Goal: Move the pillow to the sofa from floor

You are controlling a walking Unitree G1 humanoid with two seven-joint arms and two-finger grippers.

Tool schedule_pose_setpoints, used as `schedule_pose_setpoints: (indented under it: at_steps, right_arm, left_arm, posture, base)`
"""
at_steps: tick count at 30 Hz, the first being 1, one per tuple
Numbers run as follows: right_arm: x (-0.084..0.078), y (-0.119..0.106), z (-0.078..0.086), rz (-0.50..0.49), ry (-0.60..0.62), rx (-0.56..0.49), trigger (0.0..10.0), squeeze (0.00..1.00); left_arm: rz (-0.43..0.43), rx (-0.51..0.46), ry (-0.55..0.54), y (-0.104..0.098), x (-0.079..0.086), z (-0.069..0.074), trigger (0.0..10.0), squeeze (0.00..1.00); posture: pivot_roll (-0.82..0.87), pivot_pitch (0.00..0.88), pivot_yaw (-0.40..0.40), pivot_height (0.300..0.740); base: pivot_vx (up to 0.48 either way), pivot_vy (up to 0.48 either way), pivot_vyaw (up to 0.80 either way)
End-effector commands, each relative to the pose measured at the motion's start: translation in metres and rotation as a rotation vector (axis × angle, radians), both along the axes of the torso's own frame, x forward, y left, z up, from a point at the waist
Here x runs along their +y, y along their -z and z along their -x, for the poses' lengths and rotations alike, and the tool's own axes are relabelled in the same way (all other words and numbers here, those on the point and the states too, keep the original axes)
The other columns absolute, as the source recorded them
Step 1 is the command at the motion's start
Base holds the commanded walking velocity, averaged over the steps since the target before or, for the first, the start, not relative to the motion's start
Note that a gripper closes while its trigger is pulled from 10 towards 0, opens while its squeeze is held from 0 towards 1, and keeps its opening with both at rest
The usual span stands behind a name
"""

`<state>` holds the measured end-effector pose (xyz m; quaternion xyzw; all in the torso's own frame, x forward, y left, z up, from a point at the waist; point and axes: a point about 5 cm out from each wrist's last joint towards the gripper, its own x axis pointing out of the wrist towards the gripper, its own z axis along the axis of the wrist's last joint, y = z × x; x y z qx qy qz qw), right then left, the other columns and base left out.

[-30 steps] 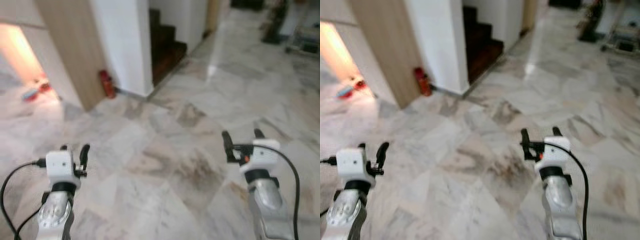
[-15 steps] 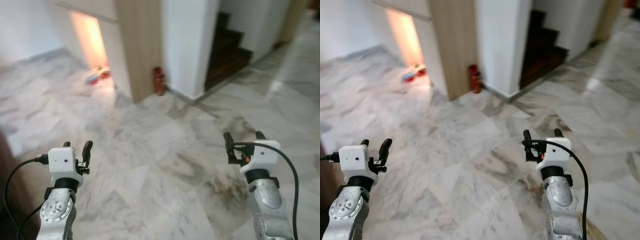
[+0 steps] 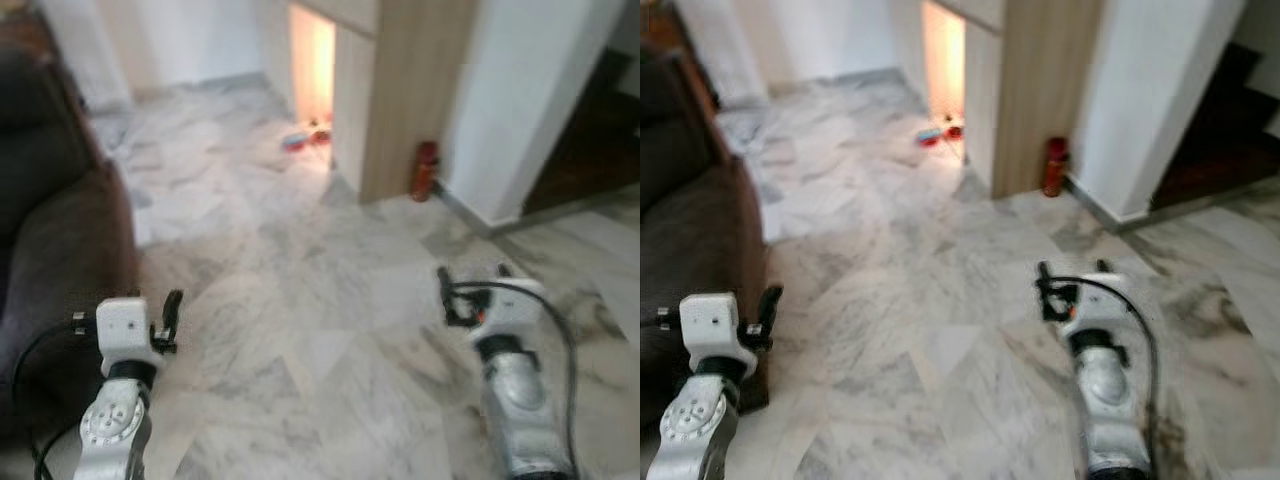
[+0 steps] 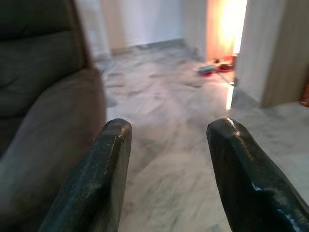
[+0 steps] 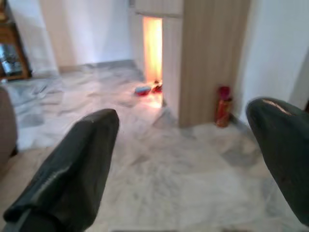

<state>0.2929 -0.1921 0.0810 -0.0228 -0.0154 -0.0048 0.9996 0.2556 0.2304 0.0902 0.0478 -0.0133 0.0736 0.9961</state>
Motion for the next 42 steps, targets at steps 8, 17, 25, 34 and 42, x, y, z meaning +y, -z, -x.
schedule_pose_setpoints:
  at_steps: [8, 17, 25, 34, 42]
  right_arm:
    - [-0.015, 0.013, -0.014, -0.006, 0.057, 0.062, 10.0, 0.00]
    - [-0.016, 0.063, -0.007, -0.158, 0.080, 0.364, 10.0, 0.00]
    - [-0.012, 0.108, 0.028, -0.205, 0.131, 0.640, 10.0, 0.00]
    - [0.000, 0.138, 0.063, -0.171, 0.105, 0.818, 10.0, 0.00]
    - [-0.005, 0.155, 0.093, -0.192, 0.123, 0.921, 10.0, 0.00]
  left_arm:
    - [0.040, 0.056, -0.005, 0.018, 0.002, -0.022, 10.0, 0.00]
    - [0.084, 0.208, -0.021, 0.047, 0.012, -0.036, 10.0, 0.00]
    - [0.162, 0.427, -0.103, 0.089, 0.026, -0.011, 10.0, 0.00]
    - [0.159, 0.651, -0.115, 0.126, 0.022, 0.023, 10.0, 0.00]
    - [0.189, 0.838, -0.137, 0.155, 0.015, 0.061, 10.0, 0.00]
  posture:
    - [-0.07, 0.000, 0.016, 0.740]
    - [-0.10, 0.000, 0.052, 0.740]
    - [-0.08, 0.000, 0.041, 0.740]
    - [-0.08, 0.000, 0.075, 0.740]
    - [-0.09, 0.000, 0.079, 0.740]
  base:
    - [0.000, 0.000, 0.80]
    - [0.000, 0.000, 0.25]
    - [0.000, 0.000, 0.00]
    - [0.000, 0.000, 0.00]
    - [0.000, 0.000, 0.00]
